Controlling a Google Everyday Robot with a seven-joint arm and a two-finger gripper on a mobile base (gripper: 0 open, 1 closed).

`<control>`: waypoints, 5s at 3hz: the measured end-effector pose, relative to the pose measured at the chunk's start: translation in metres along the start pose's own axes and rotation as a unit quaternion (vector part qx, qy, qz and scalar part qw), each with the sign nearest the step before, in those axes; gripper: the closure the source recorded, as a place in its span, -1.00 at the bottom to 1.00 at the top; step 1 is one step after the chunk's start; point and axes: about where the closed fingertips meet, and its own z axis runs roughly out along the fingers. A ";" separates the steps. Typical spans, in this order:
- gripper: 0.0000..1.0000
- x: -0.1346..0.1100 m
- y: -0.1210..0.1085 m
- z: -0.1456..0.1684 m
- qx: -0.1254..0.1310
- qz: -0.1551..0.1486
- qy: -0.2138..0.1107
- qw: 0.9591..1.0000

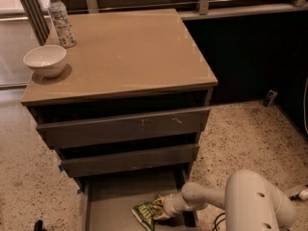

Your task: Pick green jalapeno chip bag from bottom drawer and place on counter

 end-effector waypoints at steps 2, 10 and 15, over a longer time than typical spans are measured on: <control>1.00 -0.083 0.018 -0.054 -0.023 -0.005 -0.024 0.999; 1.00 -0.319 0.024 -0.273 0.001 0.019 -0.065 0.998; 1.00 -0.519 -0.021 -0.511 0.020 0.006 -0.116 0.993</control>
Offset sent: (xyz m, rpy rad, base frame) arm -0.0189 0.0233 0.0993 0.0521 0.0237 0.0515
